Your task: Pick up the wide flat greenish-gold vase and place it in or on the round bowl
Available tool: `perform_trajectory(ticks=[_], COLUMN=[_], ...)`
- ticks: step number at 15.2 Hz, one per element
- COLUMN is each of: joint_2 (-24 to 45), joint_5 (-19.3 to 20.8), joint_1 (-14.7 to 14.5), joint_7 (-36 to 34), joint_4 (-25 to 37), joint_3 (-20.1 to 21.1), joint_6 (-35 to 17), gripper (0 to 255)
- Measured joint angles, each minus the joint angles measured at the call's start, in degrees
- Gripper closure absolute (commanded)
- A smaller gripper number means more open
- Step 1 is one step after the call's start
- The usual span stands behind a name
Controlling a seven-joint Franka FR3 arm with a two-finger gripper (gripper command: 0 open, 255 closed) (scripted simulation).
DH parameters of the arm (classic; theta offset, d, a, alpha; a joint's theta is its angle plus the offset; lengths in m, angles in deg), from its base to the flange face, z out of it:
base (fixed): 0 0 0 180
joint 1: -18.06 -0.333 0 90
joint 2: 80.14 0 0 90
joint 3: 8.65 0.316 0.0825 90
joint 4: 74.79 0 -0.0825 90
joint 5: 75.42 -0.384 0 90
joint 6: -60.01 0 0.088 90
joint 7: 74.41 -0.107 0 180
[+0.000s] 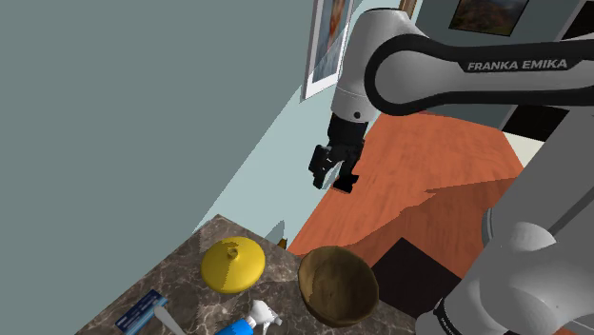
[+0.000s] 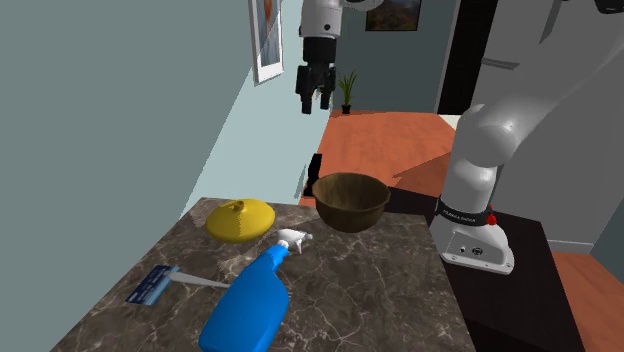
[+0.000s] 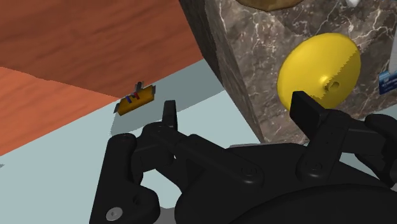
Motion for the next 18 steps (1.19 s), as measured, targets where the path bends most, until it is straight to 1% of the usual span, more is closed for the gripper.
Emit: perform_trajectory(ticks=[5, 10, 13, 18], joint_2=[7.27, 16.70, 22.44, 34.01], joint_5=[-1.13, 0.10, 1.72, 6.85], joint_1=[-1.42, -2.02, -2.73, -4.77], joint_7=[-6.01, -11.72, -15.94, -24.16], joint_4=[1.85, 6.05, 8.89, 16.47], joint_3=[5.51, 10.11, 12.82, 16.36], joint_6=[-5.37, -10.27, -12.80, -15.62], gripper=[0, 0, 0, 0])
